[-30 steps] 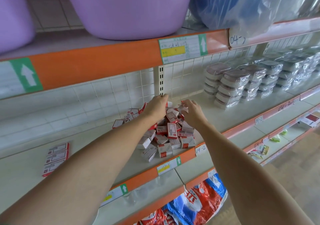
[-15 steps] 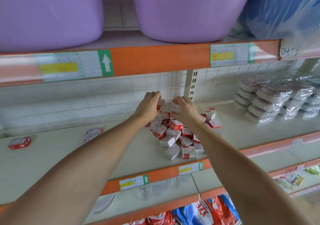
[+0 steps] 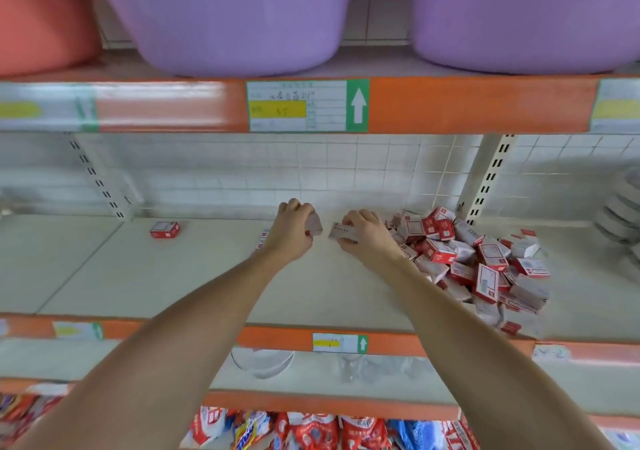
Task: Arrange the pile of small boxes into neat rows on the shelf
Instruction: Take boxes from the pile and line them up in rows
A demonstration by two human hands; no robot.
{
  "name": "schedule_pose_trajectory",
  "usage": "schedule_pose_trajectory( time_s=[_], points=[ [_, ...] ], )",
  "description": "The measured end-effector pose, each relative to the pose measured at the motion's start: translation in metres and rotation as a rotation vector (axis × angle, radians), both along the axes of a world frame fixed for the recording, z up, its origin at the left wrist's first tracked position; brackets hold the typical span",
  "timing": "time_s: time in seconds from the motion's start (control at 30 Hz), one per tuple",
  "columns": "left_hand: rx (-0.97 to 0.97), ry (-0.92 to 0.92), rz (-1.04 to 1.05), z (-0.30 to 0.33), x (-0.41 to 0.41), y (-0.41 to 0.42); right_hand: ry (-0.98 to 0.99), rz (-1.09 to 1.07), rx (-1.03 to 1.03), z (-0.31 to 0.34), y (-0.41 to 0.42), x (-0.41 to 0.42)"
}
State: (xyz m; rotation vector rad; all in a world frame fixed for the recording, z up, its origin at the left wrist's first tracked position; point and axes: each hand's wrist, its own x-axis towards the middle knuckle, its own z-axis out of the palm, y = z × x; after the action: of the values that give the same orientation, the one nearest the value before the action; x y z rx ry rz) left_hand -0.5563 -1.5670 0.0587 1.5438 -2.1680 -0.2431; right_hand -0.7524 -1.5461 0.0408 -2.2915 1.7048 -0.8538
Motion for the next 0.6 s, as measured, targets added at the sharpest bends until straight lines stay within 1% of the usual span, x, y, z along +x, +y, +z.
schedule_pose_trajectory(
  time_s=[0.17, 0.3, 0.47, 0.6],
  points=[
    [0.045, -0.019, 0.061, -0.010, 0.040, 0.010, -0.056, 0.022, 0.080, -0.016, 0.008, 0.038],
    [0.114, -0.031, 0.056, -0.016, 0.061, 0.015, -0.001, 0.048, 0.172, -0.034, 0.018, 0.059],
    [0.161, -0.029, 0.002, -0.022, 0.075, 0.018, -0.007, 0.021, 0.154, -0.041, 0.024, 0.074],
    [0.129, -0.018, -0.043, -0.027, 0.082, 0.016, -0.013, 0.013, 0.106, -0.040, 0.027, 0.079]
  ],
)
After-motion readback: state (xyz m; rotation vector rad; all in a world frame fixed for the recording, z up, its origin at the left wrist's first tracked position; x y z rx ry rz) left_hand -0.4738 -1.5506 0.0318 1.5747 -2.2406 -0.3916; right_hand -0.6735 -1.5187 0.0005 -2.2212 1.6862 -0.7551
